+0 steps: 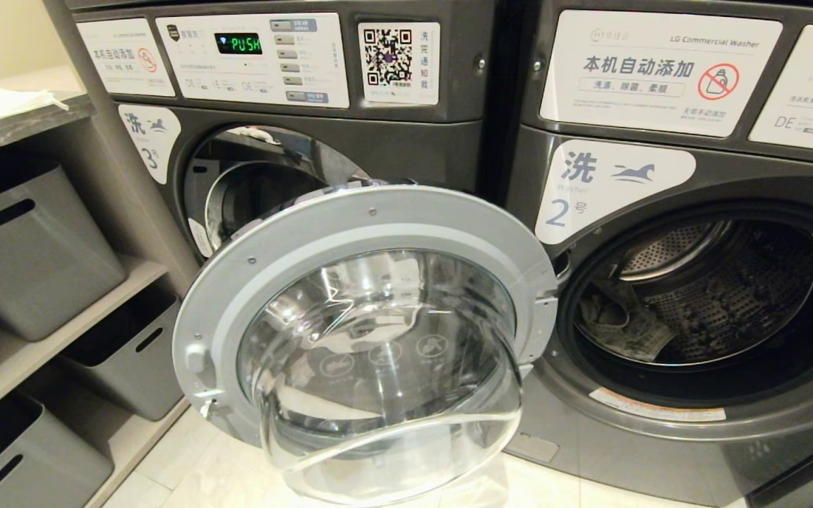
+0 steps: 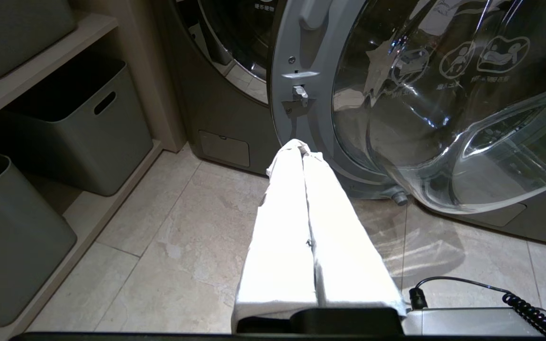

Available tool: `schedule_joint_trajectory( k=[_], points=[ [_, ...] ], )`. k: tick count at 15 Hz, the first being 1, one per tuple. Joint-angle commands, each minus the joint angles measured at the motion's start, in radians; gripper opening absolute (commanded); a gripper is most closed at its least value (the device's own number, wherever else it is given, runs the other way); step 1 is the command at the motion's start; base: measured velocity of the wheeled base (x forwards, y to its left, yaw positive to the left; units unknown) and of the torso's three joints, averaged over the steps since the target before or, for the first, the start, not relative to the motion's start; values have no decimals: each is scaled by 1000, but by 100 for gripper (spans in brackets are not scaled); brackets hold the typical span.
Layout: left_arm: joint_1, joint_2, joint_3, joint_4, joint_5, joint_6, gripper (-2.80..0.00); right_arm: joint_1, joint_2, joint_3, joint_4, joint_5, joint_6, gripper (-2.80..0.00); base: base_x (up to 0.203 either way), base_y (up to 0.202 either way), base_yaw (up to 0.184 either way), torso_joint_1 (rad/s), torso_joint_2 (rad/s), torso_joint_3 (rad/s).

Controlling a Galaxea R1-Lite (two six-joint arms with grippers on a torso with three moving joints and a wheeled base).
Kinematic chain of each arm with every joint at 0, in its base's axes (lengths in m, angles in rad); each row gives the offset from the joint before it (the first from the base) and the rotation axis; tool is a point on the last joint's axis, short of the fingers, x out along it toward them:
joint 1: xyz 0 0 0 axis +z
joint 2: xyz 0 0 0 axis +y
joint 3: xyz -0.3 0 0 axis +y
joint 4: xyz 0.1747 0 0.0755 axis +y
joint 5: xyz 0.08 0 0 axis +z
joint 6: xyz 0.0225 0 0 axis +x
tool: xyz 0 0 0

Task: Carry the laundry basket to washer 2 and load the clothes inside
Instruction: Close the washing machine door with the left hand

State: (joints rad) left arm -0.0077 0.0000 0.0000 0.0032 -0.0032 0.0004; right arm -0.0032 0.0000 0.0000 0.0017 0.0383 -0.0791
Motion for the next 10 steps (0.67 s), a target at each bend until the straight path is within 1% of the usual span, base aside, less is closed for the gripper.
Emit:
schedule_joint_trajectory(
  k=[1,10],
  points=[
    [0,2,0,0,0,0,-280,0,2,0,0,0,-1,-280,0,0,0,0,0,0],
    [0,2,0,0,0,0,-280,0,2,0,0,0,-1,-280,0,0,0,0,0,0]
  ],
)
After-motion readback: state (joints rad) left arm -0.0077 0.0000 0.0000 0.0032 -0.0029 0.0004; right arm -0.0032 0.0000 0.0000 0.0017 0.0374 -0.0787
